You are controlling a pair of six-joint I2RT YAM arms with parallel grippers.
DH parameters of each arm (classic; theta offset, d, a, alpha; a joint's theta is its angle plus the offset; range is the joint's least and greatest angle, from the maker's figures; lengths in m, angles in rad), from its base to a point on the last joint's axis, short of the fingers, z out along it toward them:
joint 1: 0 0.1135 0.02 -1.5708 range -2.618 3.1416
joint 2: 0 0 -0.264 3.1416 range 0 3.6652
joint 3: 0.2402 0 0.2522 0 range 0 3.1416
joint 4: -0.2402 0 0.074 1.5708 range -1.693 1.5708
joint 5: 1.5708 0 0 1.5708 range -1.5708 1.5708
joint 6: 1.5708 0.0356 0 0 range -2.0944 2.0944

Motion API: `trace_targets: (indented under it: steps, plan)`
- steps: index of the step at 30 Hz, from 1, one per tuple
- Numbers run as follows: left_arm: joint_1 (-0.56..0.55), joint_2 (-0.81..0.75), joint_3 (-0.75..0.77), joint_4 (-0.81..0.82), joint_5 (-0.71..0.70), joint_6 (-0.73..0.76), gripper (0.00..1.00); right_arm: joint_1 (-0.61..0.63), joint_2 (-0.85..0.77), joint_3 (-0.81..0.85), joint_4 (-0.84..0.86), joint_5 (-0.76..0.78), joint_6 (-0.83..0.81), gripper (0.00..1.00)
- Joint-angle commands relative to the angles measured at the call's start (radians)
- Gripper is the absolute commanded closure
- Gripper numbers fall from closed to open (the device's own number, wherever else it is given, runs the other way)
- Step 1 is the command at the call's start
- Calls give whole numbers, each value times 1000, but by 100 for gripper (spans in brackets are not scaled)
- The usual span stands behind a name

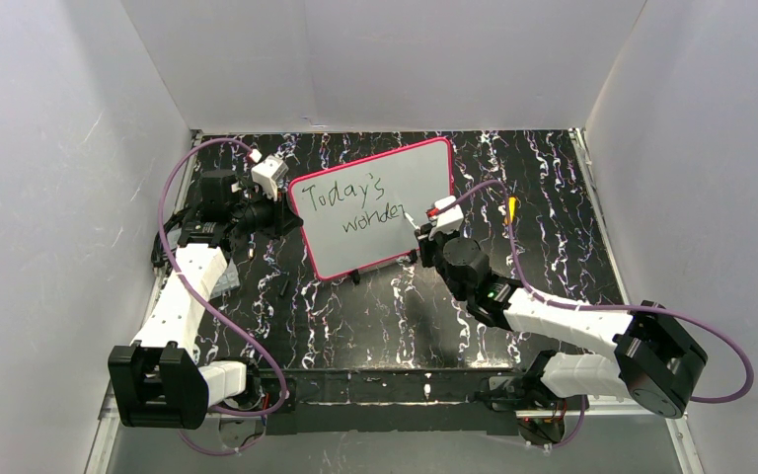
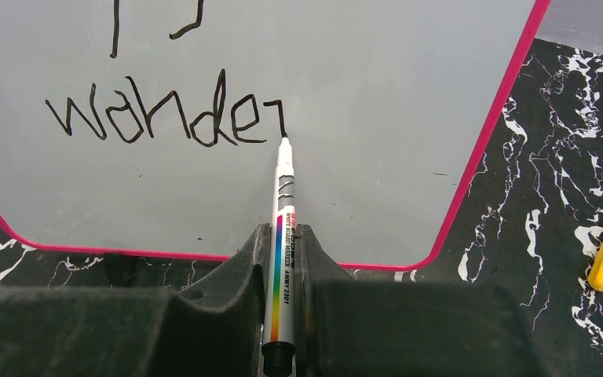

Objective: Write a sentence on the whiteboard

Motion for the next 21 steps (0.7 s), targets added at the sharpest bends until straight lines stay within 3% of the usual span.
trace_targets:
  steps: [1, 21]
  plan:
    - [-7, 0, 14, -51, 15, 8, 100, -9, -15, 46, 82, 34, -23, 99]
    - [-7, -3, 13, -52, 12, 8, 100, -23, -44, 4, 73, 84, 5, 99]
